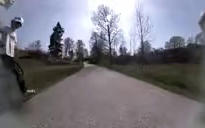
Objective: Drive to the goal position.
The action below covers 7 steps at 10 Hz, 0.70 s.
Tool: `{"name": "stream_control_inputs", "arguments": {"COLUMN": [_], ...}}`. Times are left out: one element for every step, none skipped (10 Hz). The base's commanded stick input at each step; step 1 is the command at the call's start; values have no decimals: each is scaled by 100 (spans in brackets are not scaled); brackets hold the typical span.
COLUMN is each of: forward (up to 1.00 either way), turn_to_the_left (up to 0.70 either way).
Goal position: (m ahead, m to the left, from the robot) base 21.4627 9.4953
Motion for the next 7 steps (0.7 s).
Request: {"name": "stream_control_inputs", "arguments": {"forward": [100, 100, 100, 100, 100, 100, 100], "turn_to_the_left": [0, 0, 0, 0, 0, 0, 0]}}
